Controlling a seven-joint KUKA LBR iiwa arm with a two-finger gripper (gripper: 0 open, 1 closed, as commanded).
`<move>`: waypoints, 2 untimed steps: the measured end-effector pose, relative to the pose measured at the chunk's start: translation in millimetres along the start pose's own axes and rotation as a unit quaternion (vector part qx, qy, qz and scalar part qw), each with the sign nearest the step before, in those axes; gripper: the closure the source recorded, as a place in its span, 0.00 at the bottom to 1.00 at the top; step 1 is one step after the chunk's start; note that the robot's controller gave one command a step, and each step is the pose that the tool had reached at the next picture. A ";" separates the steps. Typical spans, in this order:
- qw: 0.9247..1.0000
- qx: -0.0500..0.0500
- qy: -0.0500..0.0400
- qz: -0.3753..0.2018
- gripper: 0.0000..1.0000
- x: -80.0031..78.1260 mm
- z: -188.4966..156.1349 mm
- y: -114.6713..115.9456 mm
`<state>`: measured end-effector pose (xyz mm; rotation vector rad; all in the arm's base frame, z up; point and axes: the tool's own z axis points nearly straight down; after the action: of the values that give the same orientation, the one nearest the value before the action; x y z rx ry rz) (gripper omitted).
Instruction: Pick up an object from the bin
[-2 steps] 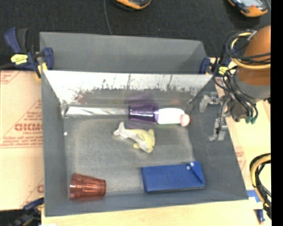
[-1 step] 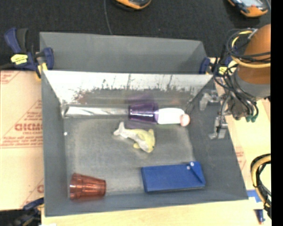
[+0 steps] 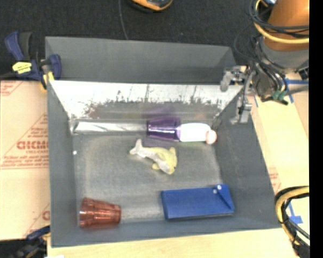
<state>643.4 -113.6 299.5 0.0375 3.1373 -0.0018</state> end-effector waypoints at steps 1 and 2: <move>1.000 0.001 -0.001 -0.012 0.00 12.2 2.7 25.7; 0.999 -0.001 -0.007 0.042 0.00 1.6 71.0 66.5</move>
Offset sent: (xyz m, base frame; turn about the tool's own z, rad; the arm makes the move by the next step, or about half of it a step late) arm 0.0068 0.0799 -0.0905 0.0998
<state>643.6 -47.1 228.4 0.1690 3.1199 0.0005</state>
